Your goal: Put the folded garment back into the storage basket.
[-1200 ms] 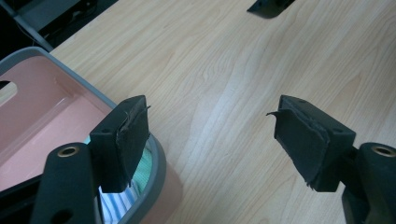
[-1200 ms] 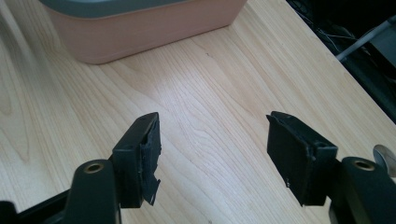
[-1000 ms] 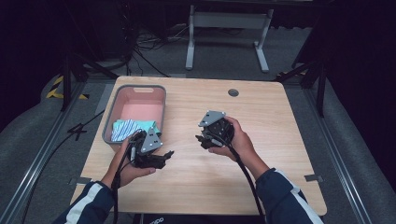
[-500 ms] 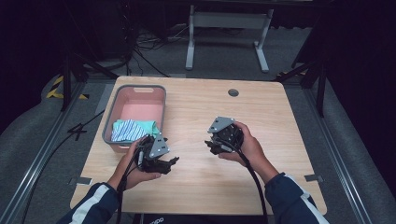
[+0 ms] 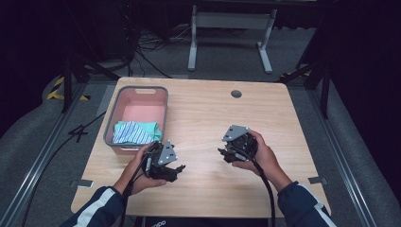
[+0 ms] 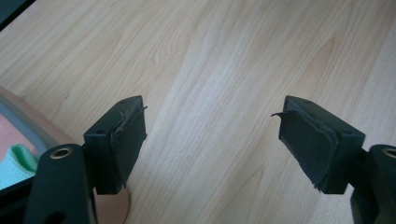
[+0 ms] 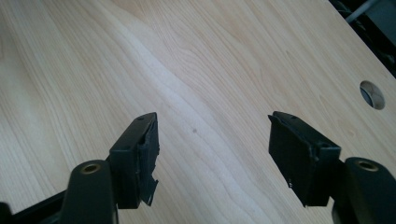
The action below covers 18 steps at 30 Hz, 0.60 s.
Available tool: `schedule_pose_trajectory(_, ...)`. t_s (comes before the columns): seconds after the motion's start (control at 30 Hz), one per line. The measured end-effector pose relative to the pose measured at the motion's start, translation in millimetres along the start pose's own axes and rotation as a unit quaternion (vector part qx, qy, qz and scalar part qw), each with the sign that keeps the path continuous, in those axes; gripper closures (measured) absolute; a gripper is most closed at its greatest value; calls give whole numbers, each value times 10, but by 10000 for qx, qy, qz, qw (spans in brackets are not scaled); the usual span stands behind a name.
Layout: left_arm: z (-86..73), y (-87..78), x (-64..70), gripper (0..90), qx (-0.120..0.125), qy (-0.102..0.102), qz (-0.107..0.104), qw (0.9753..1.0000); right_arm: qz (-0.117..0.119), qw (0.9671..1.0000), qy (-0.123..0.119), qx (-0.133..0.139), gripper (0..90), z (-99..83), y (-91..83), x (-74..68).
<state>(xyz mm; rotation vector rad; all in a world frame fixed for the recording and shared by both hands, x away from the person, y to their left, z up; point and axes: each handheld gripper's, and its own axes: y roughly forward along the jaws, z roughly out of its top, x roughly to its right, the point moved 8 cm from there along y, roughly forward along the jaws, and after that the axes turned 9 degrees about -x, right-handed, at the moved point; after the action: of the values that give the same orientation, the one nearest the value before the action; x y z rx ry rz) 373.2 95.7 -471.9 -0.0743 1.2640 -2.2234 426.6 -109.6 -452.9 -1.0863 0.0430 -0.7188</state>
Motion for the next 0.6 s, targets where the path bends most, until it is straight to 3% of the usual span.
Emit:
schedule_pose_trajectory(0.47, -28, 145, 175, 210, -162, 173, -181, 9996, -8, 9997, 224, -129, 338, -470, -2, 57)
schedule_pose_trajectory(0.6, -54, 207, 221, 209, -221, 165, -273, 9992, 60, 9994, 346, -24, 330, -606, -2, 51)
